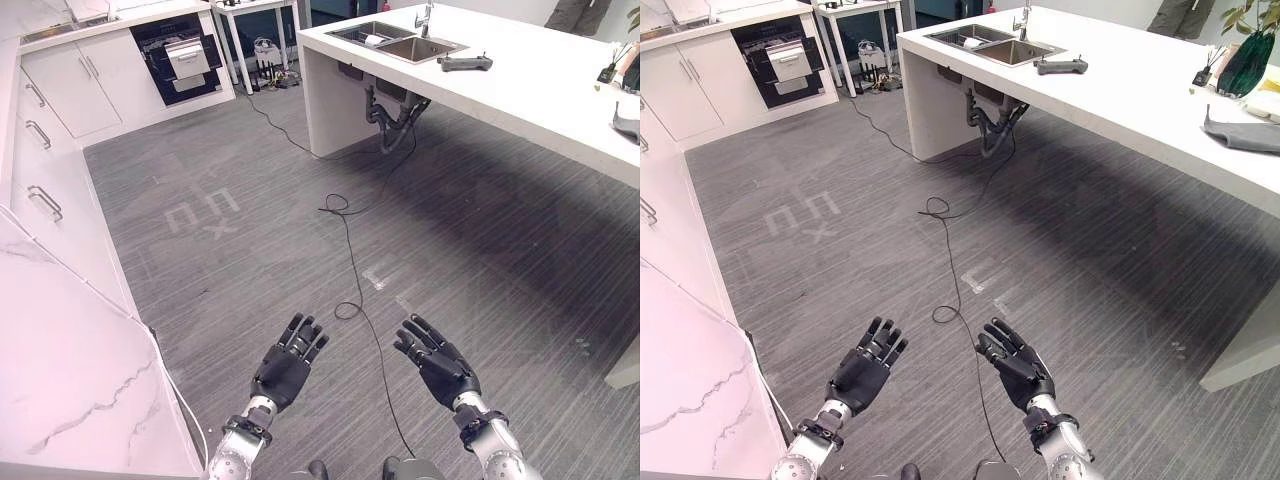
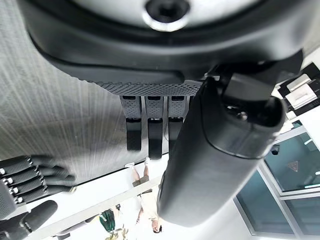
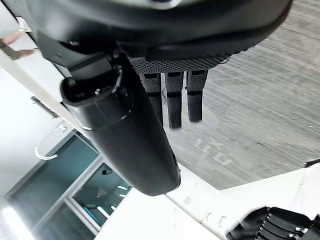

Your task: Place the dishes in the dishwasher.

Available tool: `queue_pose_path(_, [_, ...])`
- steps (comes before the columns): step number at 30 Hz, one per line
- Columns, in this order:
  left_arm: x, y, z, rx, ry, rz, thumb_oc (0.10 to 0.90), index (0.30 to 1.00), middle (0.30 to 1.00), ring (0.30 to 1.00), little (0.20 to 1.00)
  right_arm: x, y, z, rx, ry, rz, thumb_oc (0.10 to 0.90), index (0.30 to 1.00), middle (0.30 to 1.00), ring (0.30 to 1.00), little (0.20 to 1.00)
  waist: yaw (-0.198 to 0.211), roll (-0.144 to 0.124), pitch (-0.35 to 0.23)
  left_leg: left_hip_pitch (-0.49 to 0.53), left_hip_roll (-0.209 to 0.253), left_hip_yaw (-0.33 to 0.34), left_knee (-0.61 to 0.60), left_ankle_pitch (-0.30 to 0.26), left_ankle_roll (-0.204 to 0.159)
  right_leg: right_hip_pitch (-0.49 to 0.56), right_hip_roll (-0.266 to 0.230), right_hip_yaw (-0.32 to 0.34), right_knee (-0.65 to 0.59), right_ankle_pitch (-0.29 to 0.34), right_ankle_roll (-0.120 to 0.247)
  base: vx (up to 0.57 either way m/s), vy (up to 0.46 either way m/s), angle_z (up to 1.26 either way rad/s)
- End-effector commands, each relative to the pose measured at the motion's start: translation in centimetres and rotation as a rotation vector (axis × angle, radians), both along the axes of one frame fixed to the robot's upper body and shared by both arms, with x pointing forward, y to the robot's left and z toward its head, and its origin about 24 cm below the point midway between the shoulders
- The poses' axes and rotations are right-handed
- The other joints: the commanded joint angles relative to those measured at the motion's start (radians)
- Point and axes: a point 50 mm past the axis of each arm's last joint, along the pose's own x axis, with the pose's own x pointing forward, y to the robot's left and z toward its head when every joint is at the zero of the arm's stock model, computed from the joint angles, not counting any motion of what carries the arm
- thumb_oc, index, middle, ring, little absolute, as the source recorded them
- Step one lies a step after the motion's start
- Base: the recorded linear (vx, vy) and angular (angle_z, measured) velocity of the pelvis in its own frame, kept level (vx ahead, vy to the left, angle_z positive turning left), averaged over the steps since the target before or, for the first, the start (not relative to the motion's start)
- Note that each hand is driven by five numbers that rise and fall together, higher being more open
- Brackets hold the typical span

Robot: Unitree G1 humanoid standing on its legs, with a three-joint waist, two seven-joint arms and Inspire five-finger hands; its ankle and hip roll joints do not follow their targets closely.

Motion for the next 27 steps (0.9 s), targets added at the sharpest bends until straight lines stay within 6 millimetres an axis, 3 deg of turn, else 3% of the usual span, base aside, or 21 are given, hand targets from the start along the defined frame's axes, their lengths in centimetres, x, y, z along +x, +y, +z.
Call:
queue_pose_path(1, [1.5, 0.6, 1.5, 0.128, -0.104, -0.080, 0.800, 0.900, 0.900, 0.900, 0.900, 1.9, 0.0, 1.8, 0.017, -0.098, -0.001, 0.800, 0.900, 0.900, 0.900, 0.900, 0.008, 0.000, -0.033, 0.008, 0.052, 0.013, 0.090, -0.220, -0.038, 0.039, -0.012, -0.015, 0.015, -0.165, 0.051, 0.00, 0.000, 0.00])
queue_pose_path(3, [-0.2, 2.0, -1.8, 0.417, 0.123, -0.168, 0.800, 0.900, 0.900, 0.900, 0.900, 0.6, -1.1, -1.1, -0.157, 0.095, 0.052, 0.800, 0.900, 0.900, 0.900, 0.900, 0.007, 0.004, -0.029, 0.004, 0.051, 0.013, 0.090, -0.217, -0.038, 0.038, -0.008, -0.020, 0.015, -0.164, 0.050, 0.00, 0.000, 0.00])
queue_pose_path(4, [-1.0, 2.3, -3.1, 0.455, 0.224, -0.186, 0.800, 0.900, 0.900, 0.900, 0.900, -0.1, -1.4, -2.2, -0.136, 0.159, 0.037, 0.800, 0.900, 0.900, 0.900, 0.900, 0.004, 0.005, -0.028, 0.003, 0.054, 0.016, 0.090, -0.216, -0.037, 0.037, -0.006, -0.019, 0.015, -0.166, 0.048, 0.01, -0.001, 0.04])
queue_pose_path(6, [-1.4, 3.0, -4.0, 0.621, 0.309, -0.210, 0.800, 0.900, 0.900, 0.900, 0.900, -1.0, -1.8, -3.4, -0.134, 0.233, 0.019, 0.800, 0.900, 0.900, 0.900, 0.900, -0.004, 0.009, -0.027, 0.003, 0.057, 0.021, 0.090, -0.216, -0.035, 0.038, 0.000, -0.020, 0.015, -0.169, 0.044, 0.03, -0.015, 0.04])
queue_pose_path(7, [-1.4, 3.9, -4.4, 0.896, 0.341, -0.241, 0.800, 0.900, 0.900, 0.900, 0.900, -1.5, -2.1, -4.0, -0.158, 0.275, 0.027, 0.800, 0.900, 0.900, 0.900, 0.900, -0.008, 0.012, -0.023, 0.002, 0.059, 0.023, 0.090, -0.214, -0.035, 0.038, 0.006, -0.019, 0.015, -0.171, 0.041, 0.00, 0.000, 0.00])
queue_pose_path(9, [-1.4, 4.4, -4.6, 1.051, 0.348, -0.308, 0.800, 0.900, 0.900, 0.900, 0.900, -1.6, -2.3, -4.3, -0.170, 0.293, 0.043, 0.800, 0.900, 0.900, 0.900, 0.900, -0.014, 0.017, -0.018, 0.000, 0.064, 0.025, 0.090, -0.208, -0.039, 0.036, 0.012, -0.017, 0.015, -0.174, 0.034, 0.00, 0.000, 0.00])
queue_pose_path(13, [-0.7, 4.9, -4.2, 1.149, 0.345, -0.317, 0.800, 0.900, 0.900, 0.900, 0.900, -1.4, -3.7, -4.0, -0.331, 0.307, 0.131, 0.800, 0.900, 0.900, 0.900, 0.900, -0.024, 0.029, 0.003, 0.008, 0.080, 0.021, 0.090, -0.182, -0.053, 0.023, 0.027, -0.008, 0.015, -0.178, 0.009, 0.01, -0.033, -0.01])
queue_pose_path(14, [-0.5, 4.9, -4.1, 1.181, 0.316, -0.353, 0.800, 0.900, 0.900, 0.900, 0.900, -1.1, -3.9, -3.9, -0.223, 0.321, 0.101, 0.800, 0.900, 0.900, 0.900, 0.900, -0.019, 0.000, 0.020, 0.046, 0.057, 0.059, 0.090, -0.150, -0.040, 0.015, 0.006, 0.014, 0.015, -0.166, -0.007, 0.16, -0.162, -0.13])
queue_pose_path(15, [-0.3, 4.7, -4.1, 1.179, 0.303, -0.364, 0.800, 0.900, 0.900, 0.900, 0.900, -0.9, -4.7, -3.6, -0.312, 0.307, 0.118, 0.800, 0.900, 0.900, 0.900, 0.900, -0.010, -0.016, 0.052, -0.012, 0.055, 0.047, 0.216, -0.111, -0.055, 0.033, 0.003, 0.025, 0.015, -0.169, -0.021, 0.21, -0.156, -0.08])
queue_pose_path(16, [0.0, 4.6, -4.1, 1.158, 0.308, -0.364, 0.800, 0.900, 0.900, 0.900, 0.900, -1.0, -5.3, -3.7, -0.345, 0.312, 0.107, 0.800, 0.900, 0.900, 0.900, 0.900, -0.005, -0.009, 0.080, -0.098, 0.049, 0.032, 0.305, -0.066, -0.061, 0.040, 0.020, 0.029, 0.015, -0.164, -0.035, 0.28, -0.009, 0.36])
queue_pose_path(17, [-0.3, 4.8, -4.3, 1.139, 0.324, -0.382, 0.800, 0.900, 0.900, 0.900, 0.900, -1.2, -6.0, -3.9, -0.412, 0.329, 0.101, 0.800, 0.900, 0.900, 0.900, 0.900, 0.004, 0.006, 0.097, -0.139, 0.027, 0.063, 0.201, 0.019, -0.057, 0.045, 0.039, 0.031, 0.015, -0.162, -0.039, 0.30, 0.130, 0.62])
queue_pose_path(19, [-1.2, 4.6, -4.9, 1.139, 0.340, -0.415, 0.800, 0.900, 0.900, 0.900, 0.900, -1.7, -6.3, -4.3, -0.451, 0.365, 0.101, 0.800, 0.900, 0.900, 0.900, 0.900, 0.017, 0.033, 0.103, -0.172, 0.035, 0.062, 0.090, 0.071, -0.070, 0.073, 0.071, 0.032, 0.015, -0.181, -0.040, 0.44, 0.195, 0.40])
queue_pose_path(21, [-2.0, 4.2, -5.5, 1.137, 0.361, -0.439, 0.800, 0.900, 0.900, 0.900, 0.900, -2.5, -6.8, -4.9, -0.476, 0.408, 0.095, 0.800, 0.900, 0.900, 0.900, 0.900, 0.027, 0.057, 0.110, -0.260, 0.072, 0.036, 0.090, 0.084, -0.103, 0.114, 0.103, 0.033, 0.015, -0.213, -0.041, 0.51, 0.187, 0.15])
queue_pose_path(23, [-2.4, 4.0, -5.7, 1.127, 0.372, -0.443, 0.800, 0.900, 0.900, 0.900, 0.900, -3.1, -7.2, -5.2, -0.484, 0.435, 0.085, 0.800, 0.900, 0.900, 0.900, 0.900, 0.028, 0.061, 0.110, -0.293, 0.094, 0.051, 0.090, 0.093, -0.107, 0.139, 0.104, 0.028, 0.015, -0.232, -0.044, 0.33, 0.152, -0.02])
queue_pose_path(25, [-2.6, 3.9, -5.9, 1.116, 0.372, -0.447, 0.800, 0.900, 0.900, 0.900, 0.900, -3.4, -7.4, -5.4, -0.485, 0.452, 0.076, 0.800, 0.900, 0.900, 0.900, 0.900, 0.026, 0.063, 0.103, -0.300, 0.107, 0.082, 0.090, 0.057, -0.094, 0.158, 0.105, 0.030, 0.015, -0.252, -0.043, 0.34, 0.228, -0.17])
queue_pose_path(27, [-2.7, 4.1, -5.9, 1.118, 0.375, -0.448, 0.800, 0.900, 0.900, 0.900, 0.900, -4.0, -7.4, -5.9, -0.489, 0.474, 0.059, 0.800, 0.900, 0.900, 0.900, 0.900, 0.039, 0.049, 0.073, -0.290, 0.061, 0.077, 0.090, 0.001, -0.051, 0.227, 0.108, 0.063, 0.015, -0.302, -0.029, 0.51, 0.297, -0.14])
